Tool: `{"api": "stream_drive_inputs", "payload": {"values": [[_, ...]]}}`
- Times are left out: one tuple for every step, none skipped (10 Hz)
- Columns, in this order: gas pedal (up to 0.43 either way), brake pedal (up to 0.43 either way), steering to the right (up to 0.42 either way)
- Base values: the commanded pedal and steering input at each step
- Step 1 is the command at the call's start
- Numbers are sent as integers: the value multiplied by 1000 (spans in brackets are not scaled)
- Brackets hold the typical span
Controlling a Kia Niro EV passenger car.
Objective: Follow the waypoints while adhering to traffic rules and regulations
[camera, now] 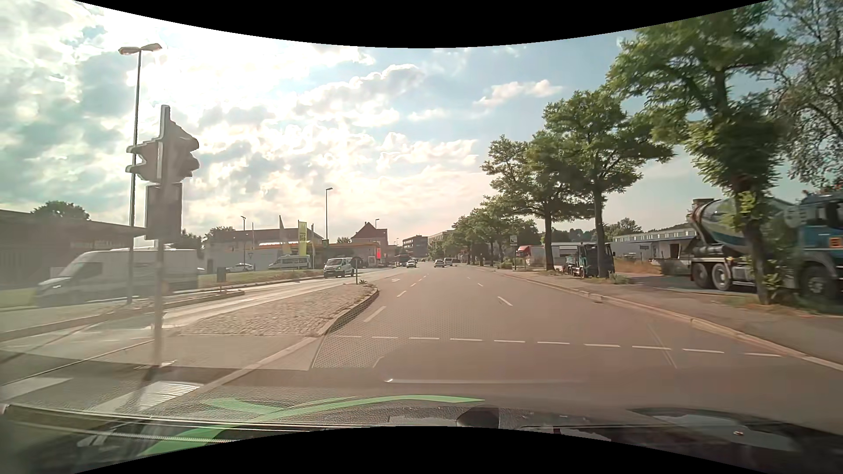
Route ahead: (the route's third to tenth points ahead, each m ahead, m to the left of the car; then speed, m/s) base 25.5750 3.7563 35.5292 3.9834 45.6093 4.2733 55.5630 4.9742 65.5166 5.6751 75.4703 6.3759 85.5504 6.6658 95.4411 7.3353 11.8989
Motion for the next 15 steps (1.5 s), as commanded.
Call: {"api": "stream_drive_inputs", "payload": {"values": [[157,0,-6],[157,0,-6],[157,0,-6],[157,0,-5],[157,0,-4],[157,0,-3],[157,0,-3],[157,0,-3],[157,0,-3],[157,0,-3],[157,0,-2],[157,0,-2],[157,0,-1],[157,0,-1],[157,0,-1]]}}
